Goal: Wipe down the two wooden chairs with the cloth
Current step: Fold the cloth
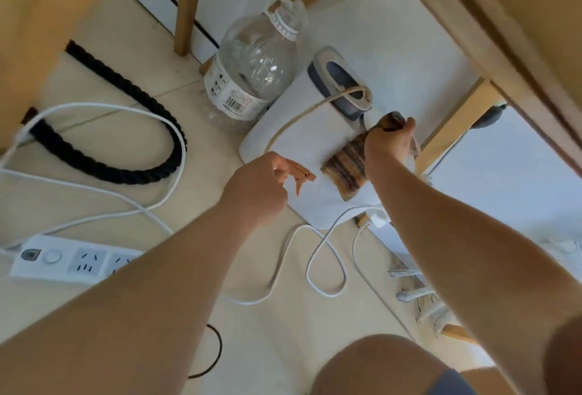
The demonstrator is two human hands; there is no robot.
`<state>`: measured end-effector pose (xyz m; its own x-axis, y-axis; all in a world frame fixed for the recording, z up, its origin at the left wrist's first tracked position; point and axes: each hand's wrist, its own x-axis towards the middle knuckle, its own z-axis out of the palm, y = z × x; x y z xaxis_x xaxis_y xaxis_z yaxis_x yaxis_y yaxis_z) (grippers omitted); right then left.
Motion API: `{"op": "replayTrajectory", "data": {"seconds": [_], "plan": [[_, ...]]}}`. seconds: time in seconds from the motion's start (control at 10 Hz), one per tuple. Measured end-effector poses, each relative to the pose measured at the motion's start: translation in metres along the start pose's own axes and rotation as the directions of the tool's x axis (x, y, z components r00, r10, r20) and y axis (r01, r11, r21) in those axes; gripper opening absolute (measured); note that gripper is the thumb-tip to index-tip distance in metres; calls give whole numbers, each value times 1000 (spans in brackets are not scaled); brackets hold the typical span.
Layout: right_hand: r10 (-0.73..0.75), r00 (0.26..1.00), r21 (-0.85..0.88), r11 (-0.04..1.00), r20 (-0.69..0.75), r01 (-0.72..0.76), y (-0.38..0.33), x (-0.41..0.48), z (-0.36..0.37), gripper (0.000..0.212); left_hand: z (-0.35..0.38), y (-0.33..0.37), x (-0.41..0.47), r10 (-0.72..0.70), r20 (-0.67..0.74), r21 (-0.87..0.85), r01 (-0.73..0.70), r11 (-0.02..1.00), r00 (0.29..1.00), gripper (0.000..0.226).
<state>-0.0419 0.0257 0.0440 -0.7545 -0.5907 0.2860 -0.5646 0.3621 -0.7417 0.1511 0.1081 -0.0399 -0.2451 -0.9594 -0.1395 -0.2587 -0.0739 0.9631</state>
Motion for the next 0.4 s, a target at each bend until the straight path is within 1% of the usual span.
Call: {"op": "replayTrajectory", "data": {"seconds": [0.1, 0.2, 0.3, 0.4], "plan": [[-74, 995, -87, 993, 64, 80, 17, 7, 12, 84, -5, -12, -8, -20, 20, -17, 21, 1000, 1000, 39], [-168, 985, -172, 970, 28, 170, 15, 15, 18, 70, -8, -18, -11, -51, 19, -15, 52, 999, 998, 37], [-98, 987, -452, 880, 129, 147, 20, 33, 22, 43, -7, -18, -8, -52, 55, 1, 52, 999, 997, 37], [-129, 980, -592, 782, 153, 196, 24, 36, 24, 52, -10, -10, -10, -77, 52, 0, 77, 997, 996, 29]]}}
